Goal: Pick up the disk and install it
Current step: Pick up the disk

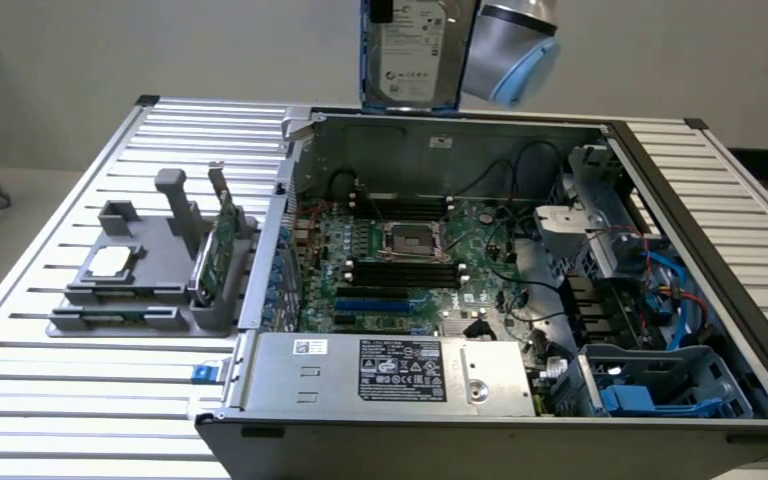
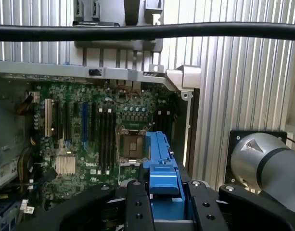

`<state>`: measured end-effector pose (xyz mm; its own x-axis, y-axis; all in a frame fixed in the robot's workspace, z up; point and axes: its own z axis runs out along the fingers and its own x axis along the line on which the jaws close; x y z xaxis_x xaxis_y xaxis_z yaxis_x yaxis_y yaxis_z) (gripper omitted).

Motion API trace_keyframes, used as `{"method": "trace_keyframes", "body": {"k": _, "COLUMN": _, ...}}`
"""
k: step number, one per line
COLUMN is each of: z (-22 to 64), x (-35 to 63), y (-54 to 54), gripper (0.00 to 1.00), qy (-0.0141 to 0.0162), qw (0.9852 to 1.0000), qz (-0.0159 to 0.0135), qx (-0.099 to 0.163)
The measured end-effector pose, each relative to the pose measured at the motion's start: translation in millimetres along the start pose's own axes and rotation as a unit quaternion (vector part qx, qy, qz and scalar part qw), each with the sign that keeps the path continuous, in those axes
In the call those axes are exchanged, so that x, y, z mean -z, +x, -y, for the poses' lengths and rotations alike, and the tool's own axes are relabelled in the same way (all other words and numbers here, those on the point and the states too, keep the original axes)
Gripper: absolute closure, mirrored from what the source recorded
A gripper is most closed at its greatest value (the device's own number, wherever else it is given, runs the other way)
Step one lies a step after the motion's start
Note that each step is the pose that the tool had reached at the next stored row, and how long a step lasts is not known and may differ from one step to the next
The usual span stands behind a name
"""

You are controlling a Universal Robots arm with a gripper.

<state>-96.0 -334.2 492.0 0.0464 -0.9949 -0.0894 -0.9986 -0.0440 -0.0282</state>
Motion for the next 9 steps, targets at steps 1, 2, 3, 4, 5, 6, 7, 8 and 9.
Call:
{"method": "trace_keyframes", "body": {"k": 1, "z": 4.5, "x": 0.0, "y": 1.5, "gripper": 0.67, "qy": 0.0000, "qw": 1.0000, "qz": 0.0003, "qx": 0.000}}
{"method": "trace_keyframes", "body": {"k": 2, "z": 8.7, "x": 0.0, "y": 3.0, "gripper": 0.67, "qy": 0.0000, "qw": 1.0000, "qz": 0.0008, "qx": 0.000}}
{"method": "trace_keyframes", "body": {"k": 3, "z": 13.1, "x": 0.0, "y": 4.6, "gripper": 0.67, "qy": 0.0001, "qw": 1.0000, "qz": 0.0012, "qx": 0.000}}
{"method": "trace_keyframes", "body": {"k": 4, "z": 18.0, "x": 0.0, "y": 6.2, "gripper": 0.67, "qy": 0.0001, "qw": 1.0000, "qz": 0.0015, "qx": 0.000}}
{"method": "trace_keyframes", "body": {"k": 5, "z": 22.4, "x": 0.0, "y": 7.8, "gripper": 0.67, "qy": 0.0001, "qw": 1.0000, "qz": 0.0019, "qx": 0.000}}
{"method": "trace_keyframes", "body": {"k": 6, "z": 26.7, "x": 0.0, "y": 9.2, "gripper": 0.67, "qy": 0.0001, "qw": 1.0000, "qz": 0.0022, "qx": 0.000}}
{"method": "trace_keyframes", "body": {"k": 7, "z": 31.1, "x": 0.0, "y": 10.8, "gripper": 0.67, "qy": 0.0002, "qw": 1.0000, "qz": 0.0025, "qx": 0.000}}
{"method": "trace_keyframes", "body": {"k": 8, "z": 35.7, "x": 0.1, "y": 12.4, "gripper": 0.67, "qy": 0.0002, "qw": 1.0000, "qz": 0.0028, "qx": 0.000}}
{"method": "trace_keyframes", "body": {"k": 9, "z": 40.1, "x": 0.1, "y": 13.9, "gripper": 0.67, "qy": 0.0002, "qw": 1.0000, "qz": 0.0031, "qx": 0.000}}
